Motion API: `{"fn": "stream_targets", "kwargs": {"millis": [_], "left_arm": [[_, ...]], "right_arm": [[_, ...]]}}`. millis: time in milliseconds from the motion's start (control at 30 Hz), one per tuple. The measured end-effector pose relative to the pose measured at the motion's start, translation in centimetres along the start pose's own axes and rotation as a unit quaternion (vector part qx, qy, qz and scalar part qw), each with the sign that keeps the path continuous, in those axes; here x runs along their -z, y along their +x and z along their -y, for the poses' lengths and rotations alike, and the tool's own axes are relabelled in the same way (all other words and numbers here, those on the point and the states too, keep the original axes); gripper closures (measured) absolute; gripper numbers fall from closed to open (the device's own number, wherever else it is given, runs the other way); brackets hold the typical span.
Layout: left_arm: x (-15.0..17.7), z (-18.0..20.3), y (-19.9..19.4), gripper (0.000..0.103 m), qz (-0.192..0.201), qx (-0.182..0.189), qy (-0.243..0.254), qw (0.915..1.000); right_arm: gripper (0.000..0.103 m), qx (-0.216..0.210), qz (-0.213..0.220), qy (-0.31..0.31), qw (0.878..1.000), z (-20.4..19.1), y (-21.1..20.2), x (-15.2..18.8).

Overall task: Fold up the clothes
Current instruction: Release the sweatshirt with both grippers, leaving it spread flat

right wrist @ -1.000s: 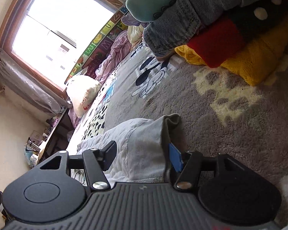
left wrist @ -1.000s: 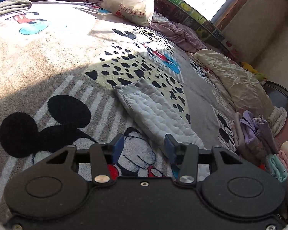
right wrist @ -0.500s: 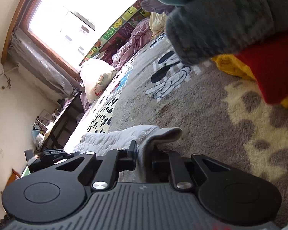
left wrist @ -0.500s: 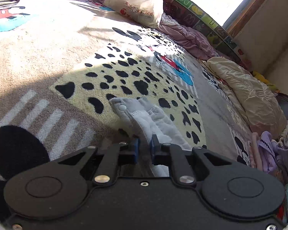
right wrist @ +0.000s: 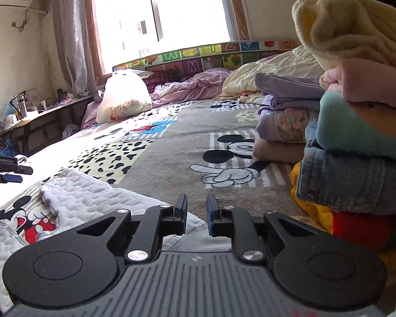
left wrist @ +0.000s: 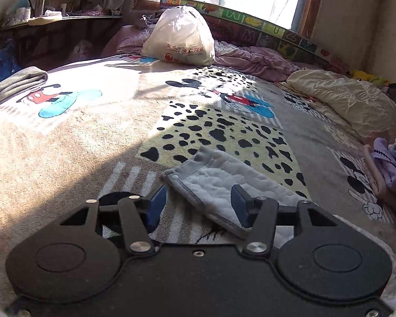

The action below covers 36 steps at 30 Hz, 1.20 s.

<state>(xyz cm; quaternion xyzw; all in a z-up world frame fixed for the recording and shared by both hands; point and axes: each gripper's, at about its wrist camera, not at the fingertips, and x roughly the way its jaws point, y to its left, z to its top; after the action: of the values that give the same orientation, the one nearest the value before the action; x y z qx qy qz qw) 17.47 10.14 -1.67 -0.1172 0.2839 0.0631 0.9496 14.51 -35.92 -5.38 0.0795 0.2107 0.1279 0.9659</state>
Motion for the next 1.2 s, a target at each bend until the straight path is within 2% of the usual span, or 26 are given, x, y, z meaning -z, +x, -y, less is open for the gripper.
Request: {"fn": "stream_targets", "kwargs": {"millis": [33, 100, 167, 233, 300, 367, 400, 433, 467, 500, 533, 567, 633, 700, 767, 800, 833, 867, 933, 1000, 1033, 1100, 1133, 1200], "left_arm": [[0.9, -0.9, -1.3, 0.047, -0.002, -0.013, -0.003, 0.9999], [2.6, -3.7, -3.5, 0.045, -0.013, -0.042, -0.040, 0.9982], [4.2, -6.4, -5.3, 0.042, -0.025, -0.069, -0.081, 0.9940], [6.0, -8.9, -6.9, 0.040, -0.042, -0.091, -0.125, 0.9871], [7.3, -10.2, -7.3, 0.035, -0.058, -0.100, -0.157, 0.9807], [8.0, -10.2, -7.4, 0.035, -0.055, -0.095, -0.168, 0.9796], [8.2, -9.7, -7.3, 0.035, -0.052, -0.081, -0.163, 0.9819], [8.3, -9.2, -7.0, 0.035, -0.051, -0.064, -0.157, 0.9843], [8.5, -8.7, -6.8, 0.035, -0.050, -0.052, -0.150, 0.9860], [8.7, -8.2, -6.7, 0.054, -0.050, -0.042, -0.143, 0.9876], [8.8, -8.0, -7.0, 0.090, -0.047, -0.033, -0.146, 0.9876], [8.8, -7.9, -7.4, 0.090, -0.044, -0.025, -0.152, 0.9870], [8.7, -7.8, -8.7, 0.093, -0.027, -0.016, -0.164, 0.9860], [8.0, -7.7, -10.5, 0.093, -0.002, -0.030, -0.163, 0.9862], [7.7, -7.6, -10.9, 0.092, -0.002, -0.042, -0.156, 0.9868], [8.0, -7.4, -9.9, 0.083, -0.014, -0.055, -0.136, 0.9892], [8.6, -7.2, -8.5, 0.070, -0.032, -0.088, -0.109, 0.9896], [8.8, -7.3, -8.2, 0.070, -0.036, -0.107, -0.102, 0.9884], [9.0, -7.6, -8.8, 0.069, -0.025, -0.123, -0.108, 0.9861], [8.4, -6.8, -10.0, 0.063, 0.009, -0.133, -0.089, 0.9870], [8.0, -6.2, -10.7, 0.063, 0.028, -0.137, -0.077, 0.9871], [7.9, -5.0, -11.2, 0.062, 0.043, -0.105, -0.058, 0.9919], [8.1, -4.4, -11.0, 0.062, 0.040, -0.080, -0.049, 0.9948], [9.0, -3.6, -10.0, 0.062, 0.017, -0.054, -0.041, 0.9975]], "right_arm": [[0.083, -0.016, -0.018, -0.009, 1.000, -0.9, -0.1, 0.3], [0.080, -0.042, -0.051, -0.022, 0.998, -2.7, -0.3, 1.2], [0.077, -0.057, -0.071, -0.007, 0.996, -3.7, -1.1, 2.3], [0.066, -0.060, -0.075, -0.005, 0.995, -4.7, -2.6, 3.5], [0.066, -0.069, -0.061, -0.040, 0.995, -6.3, -4.4, 4.7], [0.066, -0.084, -0.031, -0.081, 0.993, -8.2, -6.0, 5.7], [0.062, -0.089, -0.014, -0.100, 0.991, -9.1, -6.4, 5.8], [0.052, -0.089, -0.007, -0.110, 0.990, -9.6, -6.3, 5.9], [0.048, -0.087, -0.027, -0.110, 0.990, -9.9, -5.6, 5.9], [0.042, -0.085, -0.049, -0.108, 0.989, -10.2, -4.8, 5.9], [0.035, -0.083, -0.093, -0.098, 0.987, -10.1, -3.5, 6.4], [0.033, -0.080, -0.139, -0.086, 0.983, -9.9, -2.2, 7.1], [0.029, -0.086, -0.119, -0.099, 0.984, -9.8, -2.3, 8.3], [0.029, -0.090, -0.132, -0.103, 0.982, -10.3, -2.9, 7.6], [0.029, -0.108, -0.140, -0.093, 0.980, -10.2, -3.7, 7.6], [0.029, -0.105, -0.143, -0.095, 0.980, -10.2, -4.1, 8.0], [0.028, -0.102, -0.146, -0.105, 0.978, -10.3, -4.4, 8.7], [0.028, -0.099, -0.148, -0.113, 0.978, -10.5, -4.6, 8.9], [0.029, -0.098, -0.154, -0.114, 0.977, -10.6, -4.8, 8.7], [0.029, -0.103, -0.146, -0.116, 0.977, -10.6, -5.4, 8.6], [0.031, -0.102, -0.132, -0.120, 0.979, -10.7, -5.9, 8.6], [0.032, -0.095, -0.097, -0.128, 0.982, -10.8, -7.0, 8.4], [0.032, -0.095, -0.080, -0.130, 0.984, -10.9, -7.2, 8.1], [0.032, -0.103, -0.045, -0.127, 0.985, -11.0, -7.1, 7.1]]}}
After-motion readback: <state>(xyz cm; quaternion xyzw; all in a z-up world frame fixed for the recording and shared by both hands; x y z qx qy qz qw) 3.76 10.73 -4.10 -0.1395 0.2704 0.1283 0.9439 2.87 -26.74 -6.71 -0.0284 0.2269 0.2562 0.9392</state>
